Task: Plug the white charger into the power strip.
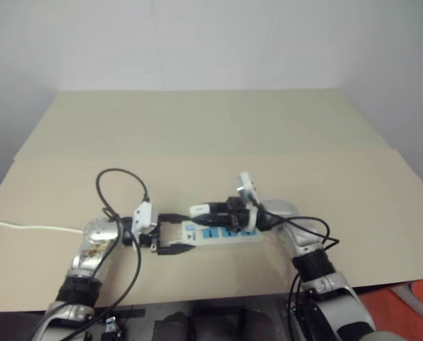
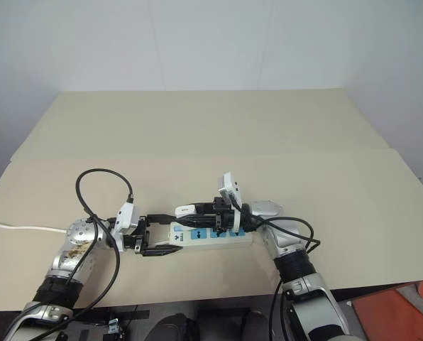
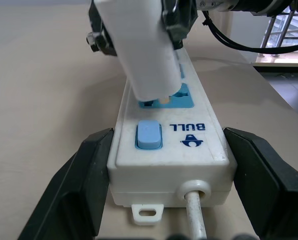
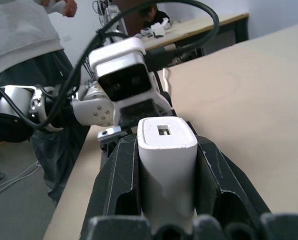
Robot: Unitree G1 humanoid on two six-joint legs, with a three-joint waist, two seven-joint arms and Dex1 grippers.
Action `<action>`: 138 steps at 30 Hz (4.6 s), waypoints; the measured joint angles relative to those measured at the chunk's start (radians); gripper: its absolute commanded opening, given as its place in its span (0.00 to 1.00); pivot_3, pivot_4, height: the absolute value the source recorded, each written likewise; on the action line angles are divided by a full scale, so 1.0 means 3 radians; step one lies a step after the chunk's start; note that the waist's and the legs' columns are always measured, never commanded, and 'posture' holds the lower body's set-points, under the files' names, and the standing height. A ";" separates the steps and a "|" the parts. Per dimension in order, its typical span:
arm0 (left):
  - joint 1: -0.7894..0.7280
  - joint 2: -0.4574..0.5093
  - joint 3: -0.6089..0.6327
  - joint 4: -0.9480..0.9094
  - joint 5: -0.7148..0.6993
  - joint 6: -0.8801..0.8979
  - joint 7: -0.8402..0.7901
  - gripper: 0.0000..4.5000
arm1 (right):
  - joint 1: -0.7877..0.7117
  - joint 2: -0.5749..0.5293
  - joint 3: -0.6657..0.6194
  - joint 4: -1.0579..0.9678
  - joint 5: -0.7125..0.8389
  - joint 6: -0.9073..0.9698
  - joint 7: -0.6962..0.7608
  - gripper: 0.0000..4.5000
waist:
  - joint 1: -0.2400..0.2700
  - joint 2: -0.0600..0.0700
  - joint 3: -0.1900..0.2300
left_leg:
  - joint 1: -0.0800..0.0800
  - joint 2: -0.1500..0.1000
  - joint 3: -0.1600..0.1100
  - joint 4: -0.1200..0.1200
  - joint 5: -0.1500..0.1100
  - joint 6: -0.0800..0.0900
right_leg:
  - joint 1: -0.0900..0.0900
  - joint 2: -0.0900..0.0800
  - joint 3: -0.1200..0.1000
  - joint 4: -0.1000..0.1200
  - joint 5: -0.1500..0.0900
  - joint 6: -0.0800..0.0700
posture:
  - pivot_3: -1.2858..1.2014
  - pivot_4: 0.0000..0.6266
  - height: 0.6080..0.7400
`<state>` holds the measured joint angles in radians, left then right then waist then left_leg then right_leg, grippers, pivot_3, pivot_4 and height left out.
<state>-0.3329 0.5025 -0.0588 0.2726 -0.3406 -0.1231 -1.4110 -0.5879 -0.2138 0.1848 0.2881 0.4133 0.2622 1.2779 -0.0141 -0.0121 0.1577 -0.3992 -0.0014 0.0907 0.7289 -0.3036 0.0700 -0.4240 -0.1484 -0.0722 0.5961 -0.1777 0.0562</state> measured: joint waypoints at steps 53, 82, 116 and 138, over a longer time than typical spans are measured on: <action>0.0000 -0.0009 -0.0274 -0.0095 -0.0052 0.0066 0.0083 0.71 | 0.0207 -0.0423 0.0030 0.0168 -0.0001 -0.0741 0.0362 0.25 | 0.0009 0.0000 0.0000 | 0.0001 0.0002 -0.0001 -0.0001 0.0000 0.0000 | 0.0002 0.0000 0.0001 -0.0001 0.0000 0.0000 | 0.52 0.24 1.00; 0.0264 0.0007 -0.0277 -0.0353 -0.0051 0.0065 0.0371 0.71 | 0.0288 -0.0536 0.0219 0.0178 -0.0038 -0.1149 0.0172 0.25 | -0.0001 0.0000 -0.0001 | 0.0016 0.0007 0.0002 -0.0001 0.0000 0.0000 | 0.0010 0.0000 0.0008 -0.0003 0.0000 -0.0002 | 0.52 0.24 1.00; 0.0240 0.0176 -0.0154 -0.0203 -0.0085 -0.0024 0.0238 0.71 | 0.0248 -0.0874 -0.0015 0.0499 -0.0078 -0.0880 0.0316 0.99 | -0.0027 0.0005 -0.0012 | 0.0034 0.0034 0.0024 -0.0035 0.0002 -0.0018 | -0.0004 0.0006 0.0012 -0.0005 0.0007 -0.0038 | 0.52 0.24 1.00; 0.0235 0.0160 -0.0135 -0.0208 -0.0081 -0.0010 0.0316 0.71 | 0.0314 -0.1221 -0.0371 -0.0450 -0.0057 -0.0696 0.0151 0.99 | 0.0001 0.0008 -0.0009 | 0.0032 0.0033 0.0026 -0.0041 0.0001 -0.0016 | -0.0002 0.0007 0.0009 -0.0006 0.0006 -0.0035 | 0.52 0.24 1.00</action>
<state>-0.2623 0.5503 -0.0992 0.2101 -0.3649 -0.1261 -1.3163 -0.4938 -0.5801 0.0734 0.1530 0.3964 0.0533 1.3232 -0.0138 -0.0098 0.1550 -0.3897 0.0084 0.0984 0.7166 -0.3033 0.0654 -0.4245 -0.1463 -0.0694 0.5944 -0.1760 0.0457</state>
